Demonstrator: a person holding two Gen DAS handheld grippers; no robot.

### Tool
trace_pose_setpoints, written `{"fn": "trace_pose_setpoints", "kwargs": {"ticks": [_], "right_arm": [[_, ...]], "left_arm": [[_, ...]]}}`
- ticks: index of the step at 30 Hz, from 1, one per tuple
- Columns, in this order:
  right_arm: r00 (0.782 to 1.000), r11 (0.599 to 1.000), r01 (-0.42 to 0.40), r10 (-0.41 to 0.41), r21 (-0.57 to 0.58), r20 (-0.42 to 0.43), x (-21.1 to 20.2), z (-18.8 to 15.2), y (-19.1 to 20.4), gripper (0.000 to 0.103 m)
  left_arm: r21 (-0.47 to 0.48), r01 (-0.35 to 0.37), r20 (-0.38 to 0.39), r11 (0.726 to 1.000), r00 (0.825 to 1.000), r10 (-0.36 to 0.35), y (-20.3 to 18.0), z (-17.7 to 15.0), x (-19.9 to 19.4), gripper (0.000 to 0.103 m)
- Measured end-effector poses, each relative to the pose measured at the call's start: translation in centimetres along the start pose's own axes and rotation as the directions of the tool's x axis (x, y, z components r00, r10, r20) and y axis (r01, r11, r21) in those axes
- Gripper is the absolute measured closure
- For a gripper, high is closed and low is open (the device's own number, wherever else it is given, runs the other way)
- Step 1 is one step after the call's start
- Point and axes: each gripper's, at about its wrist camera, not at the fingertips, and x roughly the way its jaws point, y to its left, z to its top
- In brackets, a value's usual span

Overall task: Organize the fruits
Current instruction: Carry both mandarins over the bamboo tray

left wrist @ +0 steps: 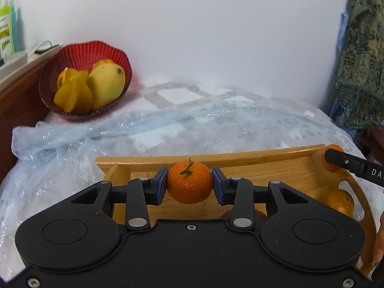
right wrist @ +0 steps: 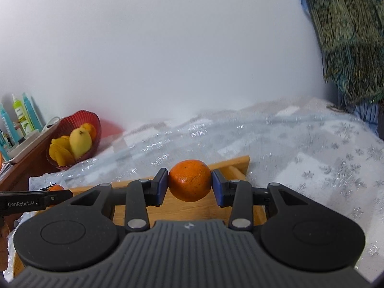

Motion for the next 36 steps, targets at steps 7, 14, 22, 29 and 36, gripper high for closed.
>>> {"fn": "trace_pose_setpoints", "kwargs": {"ticks": [7, 14, 22, 29, 36], "right_arm": [[0.999, 1.000, 0.013, -0.014, -0.004, -0.041, 0.8, -0.2, -0.2, 0.059], [0.997, 1.000, 0.029, -0.029, -0.003, -0.065, 1.4, -0.5, -0.3, 0.059], [0.996, 0.999, 0.034, -0.035, -0.003, -0.087, 1.7, -0.5, -0.3, 0.059], [0.995, 0.999, 0.039, -0.039, -0.005, -0.094, 1.8, -0.5, -0.2, 0.059], [0.995, 0.999, 0.038, -0.038, -0.009, -0.095, 1.8, -0.6, -0.3, 0.058]], "left_arm": [[-0.016, -0.008, -0.037, 1.000, 0.999, 0.007, 0.8, -0.5, 0.9, 0.066], [-0.014, -0.009, -0.055, 1.000, 0.998, 0.008, 0.7, -0.9, 1.4, 0.066], [-0.023, -0.015, -0.081, 1.000, 0.997, 0.014, 1.1, -1.1, 2.1, 0.066], [-0.003, -0.022, -0.082, 1.000, 0.996, 0.022, 0.8, -1.3, 2.2, 0.066], [0.002, -0.024, -0.080, 1.000, 0.997, 0.024, 0.8, -1.4, 2.2, 0.066]]}}
